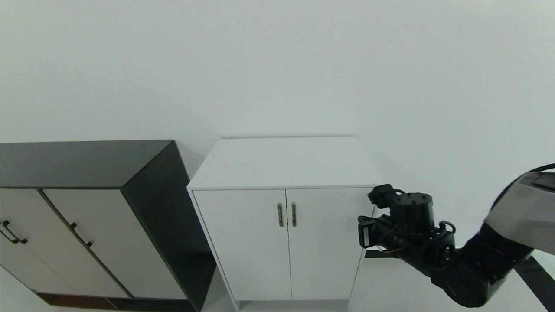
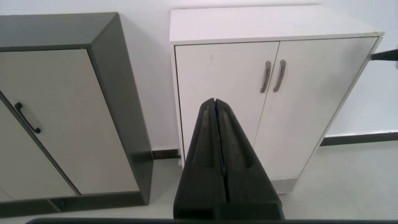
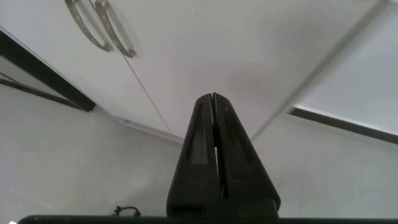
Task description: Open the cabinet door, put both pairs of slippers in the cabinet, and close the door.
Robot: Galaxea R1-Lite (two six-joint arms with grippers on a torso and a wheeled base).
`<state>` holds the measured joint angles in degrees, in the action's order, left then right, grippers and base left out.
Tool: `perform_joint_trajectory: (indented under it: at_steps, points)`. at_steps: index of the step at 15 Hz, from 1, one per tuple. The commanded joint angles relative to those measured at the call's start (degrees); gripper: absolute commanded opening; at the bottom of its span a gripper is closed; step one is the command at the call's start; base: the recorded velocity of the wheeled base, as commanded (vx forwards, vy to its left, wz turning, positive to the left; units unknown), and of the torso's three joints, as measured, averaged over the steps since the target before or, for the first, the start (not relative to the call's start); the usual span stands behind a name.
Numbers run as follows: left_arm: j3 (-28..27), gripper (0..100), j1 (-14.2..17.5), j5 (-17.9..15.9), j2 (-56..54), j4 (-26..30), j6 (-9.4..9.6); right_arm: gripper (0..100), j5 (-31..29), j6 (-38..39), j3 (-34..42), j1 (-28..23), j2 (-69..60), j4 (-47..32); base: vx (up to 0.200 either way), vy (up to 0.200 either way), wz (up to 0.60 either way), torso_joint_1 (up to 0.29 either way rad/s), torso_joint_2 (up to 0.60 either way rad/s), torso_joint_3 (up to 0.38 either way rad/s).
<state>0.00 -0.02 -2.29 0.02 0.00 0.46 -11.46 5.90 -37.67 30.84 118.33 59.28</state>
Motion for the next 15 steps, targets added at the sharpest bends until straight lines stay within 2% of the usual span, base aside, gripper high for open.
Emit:
perform_joint_trajectory:
  at_steps: [1, 2, 3, 5, 7, 8, 9, 11, 15]
  points:
    - [0.00, 0, -0.06, 0.01, -0.02, 0.00, -0.02, 0, -2.08, 0.08, 8.40, 0.18, -9.61, 0.83, 0.000, 0.000, 0.00, 0.000, 0.00, 0.000]
    - [0.00, 0, -0.06, 0.01, -0.02, 0.00, -0.02, 0, -3.13, 0.16, 14.82, 0.18, -14.01, 2.68, 0.000, 0.000, 0.00, 0.000, 0.00, 0.000]
    - [0.00, 0, -0.06, 0.01, -0.02, 0.00, -0.11, 0, -3.31, 0.16, 17.98, 0.18, -15.85, 4.44, 0.000, 0.000, 0.00, 0.000, 0.00, 0.000]
    - [0.00, 0, -0.06, 0.09, -0.02, 0.00, -0.11, 0, -3.39, -0.10, 28.88, -0.34, -21.65, 11.29, 0.000, 0.000, 0.00, 0.000, 0.00, 0.000]
    - [0.00, 0, -0.06, 0.09, -0.02, 0.00, -0.46, 0, -3.48, -0.10, 35.38, -0.87, -25.61, 14.28, 0.000, 0.000, 0.00, 0.000, 0.00, 0.000]
    - [0.00, 0, -0.06, 0.09, 0.06, 0.00, -0.46, 0, -5.50, 0.43, 37.67, -1.49, -30.44, 13.49, 0.000, 0.000, 0.00, 0.000, 0.00, 0.000]
    - [0.00, 0, 0.02, 0.09, -0.02, 0.00, -0.55, 0, -7.88, 0.43, 37.67, -2.37, -35.63, 9.62, 0.000, 0.000, 0.00, 0.000, 0.00, 0.000]
    - [0.00, 0, -0.06, 0.09, -0.02, 0.00, -0.55, 0, -7.96, 0.08, 37.67, -2.45, -45.21, 0.75, 0.000, 0.000, 0.00, 0.000, 0.00, 0.000]
    - [0.00, 0, 0.02, 0.18, -0.02, 0.00, -0.55, 0, -7.00, 0.16, 37.58, -2.19, -71.31, -27.29, 0.000, 0.000, 0.00, 0.000, 0.00, 0.000]
